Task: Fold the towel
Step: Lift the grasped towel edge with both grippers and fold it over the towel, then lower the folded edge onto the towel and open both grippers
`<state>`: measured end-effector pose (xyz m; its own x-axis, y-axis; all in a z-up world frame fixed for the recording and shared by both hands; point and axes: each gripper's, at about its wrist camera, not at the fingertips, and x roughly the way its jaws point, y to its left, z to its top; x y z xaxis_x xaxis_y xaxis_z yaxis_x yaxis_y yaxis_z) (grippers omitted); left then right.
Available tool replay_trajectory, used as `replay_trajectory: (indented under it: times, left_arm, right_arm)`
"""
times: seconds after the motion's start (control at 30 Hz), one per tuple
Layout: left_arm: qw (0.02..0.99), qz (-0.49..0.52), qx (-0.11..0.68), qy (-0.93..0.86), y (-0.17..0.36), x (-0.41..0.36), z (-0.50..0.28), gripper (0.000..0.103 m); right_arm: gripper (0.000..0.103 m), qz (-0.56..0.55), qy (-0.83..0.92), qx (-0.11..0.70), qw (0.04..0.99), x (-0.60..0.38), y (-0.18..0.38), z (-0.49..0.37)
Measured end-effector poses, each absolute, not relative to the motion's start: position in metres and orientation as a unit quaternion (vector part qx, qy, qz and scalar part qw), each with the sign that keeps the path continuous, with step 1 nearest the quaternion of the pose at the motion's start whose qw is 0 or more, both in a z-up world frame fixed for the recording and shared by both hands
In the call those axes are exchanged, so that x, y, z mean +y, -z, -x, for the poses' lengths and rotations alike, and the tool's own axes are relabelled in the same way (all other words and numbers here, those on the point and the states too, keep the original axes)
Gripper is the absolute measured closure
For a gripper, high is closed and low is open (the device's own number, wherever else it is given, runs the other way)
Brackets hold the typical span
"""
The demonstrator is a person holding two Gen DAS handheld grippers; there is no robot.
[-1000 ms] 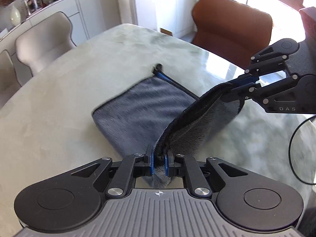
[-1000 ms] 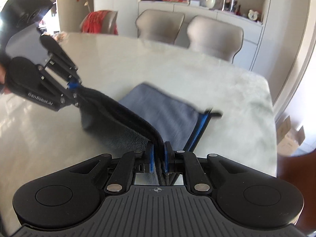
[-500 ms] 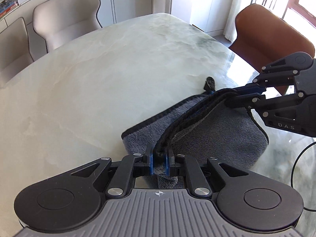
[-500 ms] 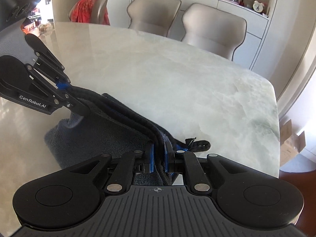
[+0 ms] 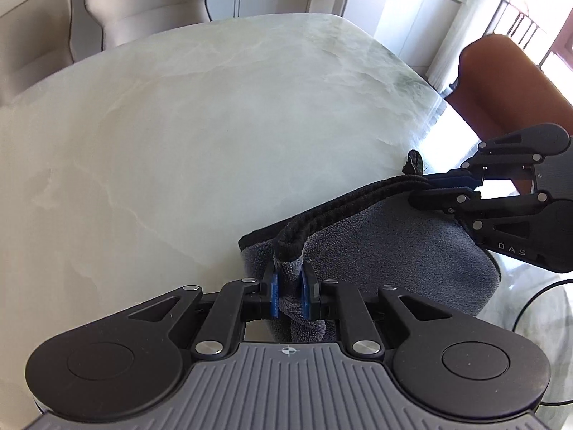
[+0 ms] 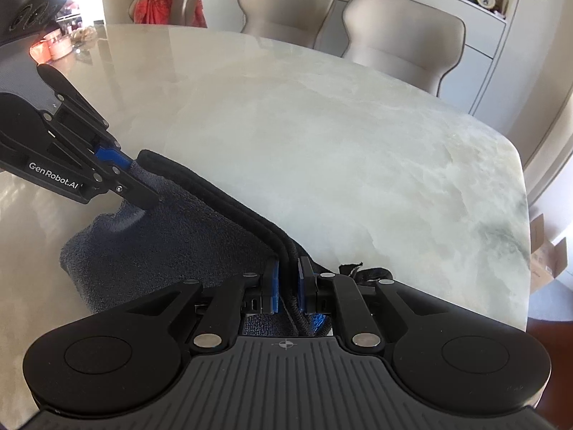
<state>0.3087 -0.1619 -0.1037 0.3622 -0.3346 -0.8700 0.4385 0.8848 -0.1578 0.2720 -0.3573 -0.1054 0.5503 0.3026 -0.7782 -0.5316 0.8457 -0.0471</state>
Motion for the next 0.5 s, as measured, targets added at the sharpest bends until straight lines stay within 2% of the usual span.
replay_trajectory:
  times: [0.13, 0.3, 0.4, 0.43, 0.5]
  left_arm:
    - [0.825, -0.049, 0.514, 0.228, 0.106, -0.159, -0.307, 0.089]
    - [0.831, -0.063, 0.513, 0.206, 0.106, -0.161, -0.306, 0.079]
    - [0.846, -0.085, 0.492, 0.189, 0.096, -0.159, -0.299, 0.072]
    - [0.850, -0.091, 0.485, 0.184, 0.093, -0.158, -0.297, 0.067]
    - [0.859, -0.098, 0.472, 0.175, 0.085, -0.156, -0.293, 0.065]
  right_arm:
    - [0.092, 0.136, -0.246, 0.408, 0.868, -0.356, 0.106, -0.276]
    - [0.089, 0.144, -0.241, 0.401, 0.872, -0.355, 0.115, -0.277]
    - [0.078, 0.141, -0.224, 0.375, 0.888, -0.364, 0.107, -0.272]
    - [0.074, 0.134, -0.216, 0.358, 0.899, -0.368, 0.101, -0.266]
    - [0.072, 0.116, -0.200, 0.330, 0.915, -0.378, 0.091, -0.256]
